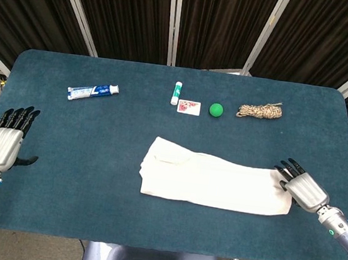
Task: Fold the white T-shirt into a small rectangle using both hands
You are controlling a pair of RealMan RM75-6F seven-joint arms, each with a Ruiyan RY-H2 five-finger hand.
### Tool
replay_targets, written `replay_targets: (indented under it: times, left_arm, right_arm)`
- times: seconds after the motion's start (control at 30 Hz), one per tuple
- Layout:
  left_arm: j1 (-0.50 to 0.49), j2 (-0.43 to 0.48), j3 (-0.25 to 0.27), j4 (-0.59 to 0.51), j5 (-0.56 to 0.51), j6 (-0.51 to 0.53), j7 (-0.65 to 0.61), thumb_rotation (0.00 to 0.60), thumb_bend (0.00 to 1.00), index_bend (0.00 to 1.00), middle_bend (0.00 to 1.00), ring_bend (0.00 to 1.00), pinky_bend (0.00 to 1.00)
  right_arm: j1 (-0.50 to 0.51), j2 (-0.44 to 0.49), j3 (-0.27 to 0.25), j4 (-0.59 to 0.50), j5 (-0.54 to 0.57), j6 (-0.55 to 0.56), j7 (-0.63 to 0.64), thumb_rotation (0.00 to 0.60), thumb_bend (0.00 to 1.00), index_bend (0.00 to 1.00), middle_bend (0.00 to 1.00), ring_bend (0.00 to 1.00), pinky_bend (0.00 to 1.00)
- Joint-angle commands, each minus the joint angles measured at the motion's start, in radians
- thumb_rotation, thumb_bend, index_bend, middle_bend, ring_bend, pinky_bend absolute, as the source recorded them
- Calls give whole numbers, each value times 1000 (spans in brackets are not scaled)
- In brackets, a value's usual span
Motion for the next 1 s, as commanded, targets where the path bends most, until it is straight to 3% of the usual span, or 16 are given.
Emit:
replay_targets:
  times: [0.03, 0.3, 0.5, 0.77, 1.0]
  left_arm:
    - [1, 2, -1, -2, 3, 1, -2, 600, 0, 0, 0, 0, 0]
    - [3, 6, -2, -7, 6, 0, -11, 600, 0, 0, 0, 0, 0]
    - [5, 13, -5, -10, 5, -5, -28, 600, 0, 0, 0, 0, 0]
    - [7, 33, -11, -7, 4, -21, -73, 600, 0, 0, 0, 0, 0]
    - [8, 46, -15, -3, 3, -33, -104, 600, 0, 0, 0, 0, 0]
  right_arm:
    - [-8, 8, -3, 7, 2, -13, -6, 600, 394, 709, 113, 0, 0]
    - [14, 18, 1, -39, -8, 29, -19, 600, 395, 716, 107, 0, 0]
    - [109, 22, 25, -197, -33, 68, -66, 600, 394, 718, 100, 0, 0]
    - [230, 94, 82, -497, -7, -81, -242, 600, 395, 719, 99, 0, 0]
    - [273, 131, 120, -649, 31, -180, -339, 600, 396, 721, 101, 0, 0]
